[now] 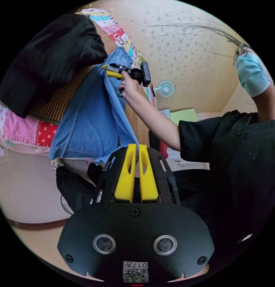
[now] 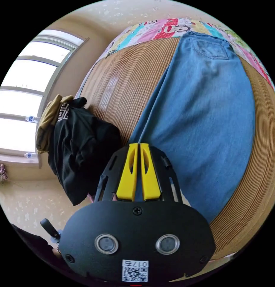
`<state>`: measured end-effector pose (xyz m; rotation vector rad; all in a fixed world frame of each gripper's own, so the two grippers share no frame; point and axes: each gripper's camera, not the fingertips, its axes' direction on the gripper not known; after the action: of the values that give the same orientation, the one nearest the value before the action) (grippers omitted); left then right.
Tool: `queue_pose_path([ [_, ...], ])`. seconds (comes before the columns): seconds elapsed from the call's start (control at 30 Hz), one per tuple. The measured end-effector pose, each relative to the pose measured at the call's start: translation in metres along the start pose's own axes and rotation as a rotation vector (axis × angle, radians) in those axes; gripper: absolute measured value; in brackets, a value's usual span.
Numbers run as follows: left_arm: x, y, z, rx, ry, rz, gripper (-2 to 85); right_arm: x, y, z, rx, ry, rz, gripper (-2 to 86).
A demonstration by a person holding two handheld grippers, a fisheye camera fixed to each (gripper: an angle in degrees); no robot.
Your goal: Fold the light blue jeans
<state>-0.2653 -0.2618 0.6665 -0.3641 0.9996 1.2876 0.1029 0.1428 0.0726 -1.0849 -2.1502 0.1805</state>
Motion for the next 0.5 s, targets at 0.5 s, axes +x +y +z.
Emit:
queue_pose_path([
  [0.5,-0.1,-0.019,-0.032,-0.14,-0.29,-0.309,3.8,0.098,-0.002,-0.06,0.054,-0.183,-0.077,6.8],
])
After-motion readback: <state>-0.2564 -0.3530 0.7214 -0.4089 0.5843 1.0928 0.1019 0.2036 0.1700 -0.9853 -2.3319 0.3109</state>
